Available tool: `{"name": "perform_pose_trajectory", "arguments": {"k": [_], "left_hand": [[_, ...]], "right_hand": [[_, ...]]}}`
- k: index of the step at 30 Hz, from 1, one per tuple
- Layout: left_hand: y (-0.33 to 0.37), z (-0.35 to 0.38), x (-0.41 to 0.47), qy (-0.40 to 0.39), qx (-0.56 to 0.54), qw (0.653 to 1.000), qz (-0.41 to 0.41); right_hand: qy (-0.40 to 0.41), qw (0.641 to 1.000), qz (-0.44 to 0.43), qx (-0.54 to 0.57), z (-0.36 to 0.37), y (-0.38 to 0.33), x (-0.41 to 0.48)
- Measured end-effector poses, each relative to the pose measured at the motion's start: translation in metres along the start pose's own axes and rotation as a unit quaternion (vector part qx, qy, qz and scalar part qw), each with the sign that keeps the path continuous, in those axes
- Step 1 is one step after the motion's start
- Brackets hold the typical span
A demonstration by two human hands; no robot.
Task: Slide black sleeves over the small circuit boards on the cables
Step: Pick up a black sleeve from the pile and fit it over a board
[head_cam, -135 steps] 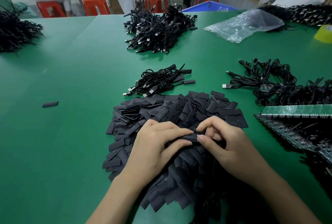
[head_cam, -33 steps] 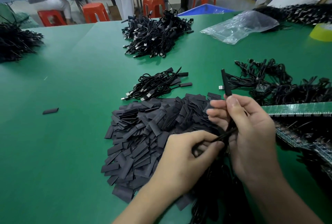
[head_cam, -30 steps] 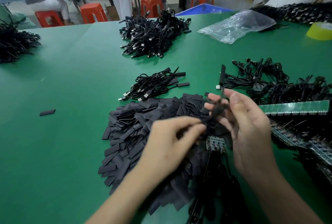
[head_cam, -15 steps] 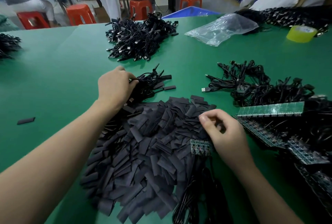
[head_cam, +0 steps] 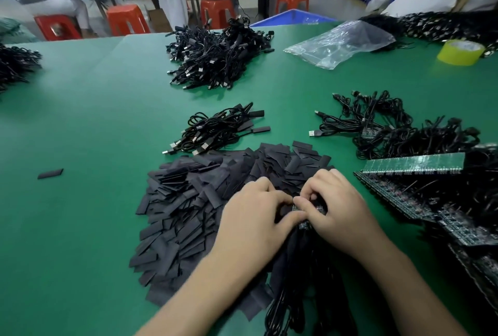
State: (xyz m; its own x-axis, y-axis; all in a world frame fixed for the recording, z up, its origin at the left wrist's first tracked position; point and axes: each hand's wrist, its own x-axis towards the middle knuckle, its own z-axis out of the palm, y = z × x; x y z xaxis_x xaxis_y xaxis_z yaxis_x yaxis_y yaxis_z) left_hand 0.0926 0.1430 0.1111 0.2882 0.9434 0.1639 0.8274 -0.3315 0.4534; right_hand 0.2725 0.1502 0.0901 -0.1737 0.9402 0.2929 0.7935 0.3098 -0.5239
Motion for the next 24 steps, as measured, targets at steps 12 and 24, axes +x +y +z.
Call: {"name": "perform_pose_trajectory", "arguments": {"k": [12, 24], "left_hand": [[-0.005, -0.004, -0.015, -0.002, -0.448, 0.886, -0.121], [-0.009, -0.009, -0.02, -0.061, -0.571, 0.806, -0.142]], "right_hand": [[-0.089, 0.919, 0.04, 0.383, -0.02, -0.012, 0.0], [-0.13, 0.857, 0.077, 0.492, -0.012, -0.014, 0.0]]}}
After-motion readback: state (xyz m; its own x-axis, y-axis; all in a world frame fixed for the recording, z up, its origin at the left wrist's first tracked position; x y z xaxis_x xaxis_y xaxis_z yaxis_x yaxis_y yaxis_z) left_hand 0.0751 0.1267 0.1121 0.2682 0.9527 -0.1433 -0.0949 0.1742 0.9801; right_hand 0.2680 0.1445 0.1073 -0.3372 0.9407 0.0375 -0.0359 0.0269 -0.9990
